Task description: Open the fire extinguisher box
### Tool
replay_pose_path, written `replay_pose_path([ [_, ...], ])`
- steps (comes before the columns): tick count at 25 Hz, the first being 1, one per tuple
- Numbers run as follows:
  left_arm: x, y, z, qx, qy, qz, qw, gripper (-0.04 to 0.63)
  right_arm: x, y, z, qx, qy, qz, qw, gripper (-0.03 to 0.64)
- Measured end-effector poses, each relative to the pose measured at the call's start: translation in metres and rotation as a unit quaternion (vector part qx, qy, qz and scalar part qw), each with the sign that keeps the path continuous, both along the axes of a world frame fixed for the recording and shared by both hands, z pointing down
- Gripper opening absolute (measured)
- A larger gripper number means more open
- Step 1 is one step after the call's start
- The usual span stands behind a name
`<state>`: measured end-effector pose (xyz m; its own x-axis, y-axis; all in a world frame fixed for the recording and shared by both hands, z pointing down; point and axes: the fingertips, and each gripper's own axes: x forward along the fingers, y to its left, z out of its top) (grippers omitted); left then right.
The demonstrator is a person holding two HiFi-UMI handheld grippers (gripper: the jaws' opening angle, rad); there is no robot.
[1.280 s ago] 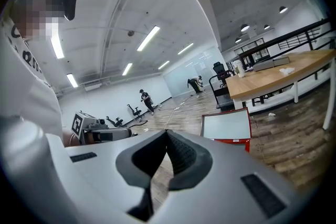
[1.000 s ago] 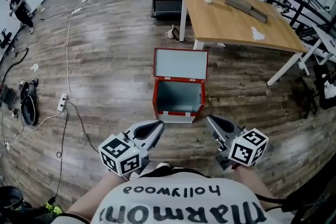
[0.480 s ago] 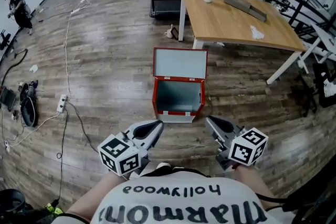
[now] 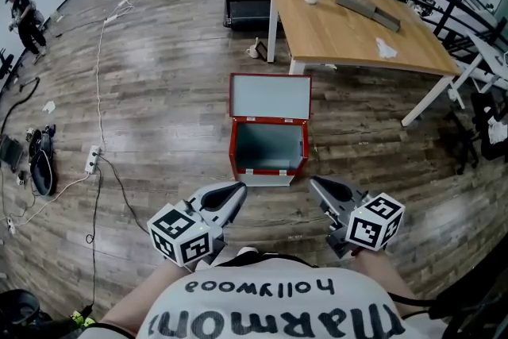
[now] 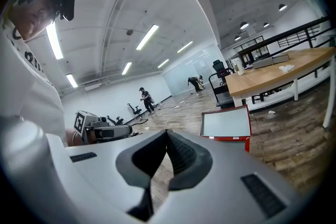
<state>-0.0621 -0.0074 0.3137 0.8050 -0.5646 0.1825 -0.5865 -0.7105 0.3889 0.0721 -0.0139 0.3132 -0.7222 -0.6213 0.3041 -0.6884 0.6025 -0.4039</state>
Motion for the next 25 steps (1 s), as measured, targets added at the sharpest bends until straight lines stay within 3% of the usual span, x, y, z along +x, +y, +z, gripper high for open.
replay_pose_path([
  [8,-0.0020,-0.0007,0.0015,0.000,0.000,-0.003,1.0000,0.005,-0.0005,-0.0009,0.0019,0.000,0.002,0.001,1.000,0.009],
  [14,-0.0037,-0.0010,0.0019,0.000,0.000,-0.006,1.0000,0.005,-0.0033,-0.0051,-0.0069,0.008,-0.045,-0.002,0.999,0.011],
  [19,-0.0036,-0.0023,0.0005,0.006,-0.003,-0.005,1.0000,0.005,-0.0075,-0.0053,-0.0047,0.032,0.011,-0.018,0.999,0.009],
  [25,-0.0030,-0.0029,0.0022,0.005,-0.003,-0.008,1.0000,0.005,-0.0069,-0.0080,-0.0056,0.036,0.011,-0.016,0.999,0.009],
])
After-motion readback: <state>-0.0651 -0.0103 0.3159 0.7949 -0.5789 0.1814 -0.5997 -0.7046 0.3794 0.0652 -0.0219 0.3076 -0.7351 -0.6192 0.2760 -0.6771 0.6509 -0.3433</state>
